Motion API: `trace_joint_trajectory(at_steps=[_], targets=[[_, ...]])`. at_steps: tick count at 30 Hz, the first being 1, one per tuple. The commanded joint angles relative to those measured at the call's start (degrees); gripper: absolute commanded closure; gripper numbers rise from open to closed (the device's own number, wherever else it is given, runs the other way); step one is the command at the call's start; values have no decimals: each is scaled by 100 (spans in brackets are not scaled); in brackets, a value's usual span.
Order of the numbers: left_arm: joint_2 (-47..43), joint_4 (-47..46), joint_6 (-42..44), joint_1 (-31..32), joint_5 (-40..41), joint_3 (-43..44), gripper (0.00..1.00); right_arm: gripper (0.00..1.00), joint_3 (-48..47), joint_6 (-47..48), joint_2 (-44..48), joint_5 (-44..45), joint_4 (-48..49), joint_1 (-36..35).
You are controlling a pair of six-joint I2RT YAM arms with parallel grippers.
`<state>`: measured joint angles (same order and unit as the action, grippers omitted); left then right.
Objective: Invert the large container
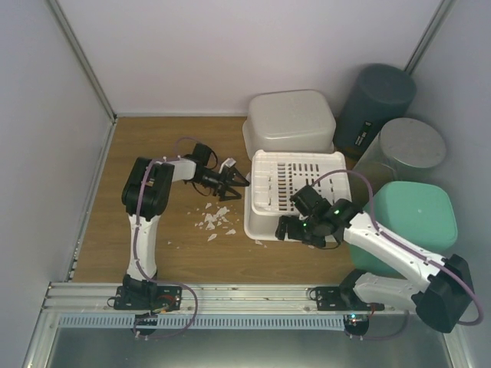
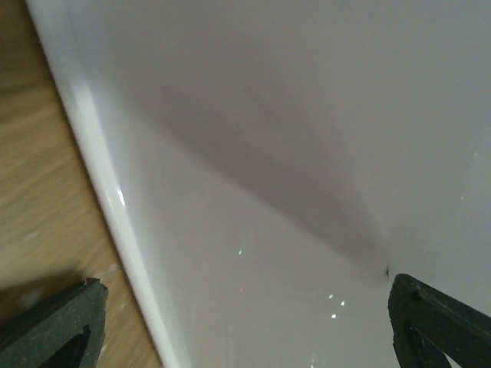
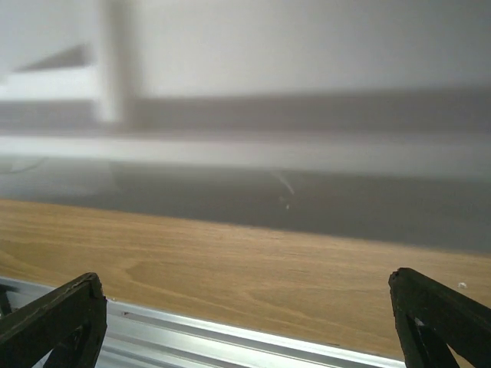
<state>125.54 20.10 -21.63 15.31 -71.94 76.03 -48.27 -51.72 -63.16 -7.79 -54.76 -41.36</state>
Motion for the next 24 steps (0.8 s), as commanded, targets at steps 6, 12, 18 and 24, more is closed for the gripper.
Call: trace_joint_trajectory(at_steps=[6,12,18,24], targets=[[514,534,134,562,238,967,1,0,-80,-901,-594,1064,414,-284],[178,309,79,458,249,608,1,0,-398,-644,-987,1504,374,-275],[-321,497,311,84,297,447,1,0,-497,-247,-1449,1723,596,-235],[-1063,1002,891,-337,890,756,1,0,-946,373,-2007,1942,757,-158]])
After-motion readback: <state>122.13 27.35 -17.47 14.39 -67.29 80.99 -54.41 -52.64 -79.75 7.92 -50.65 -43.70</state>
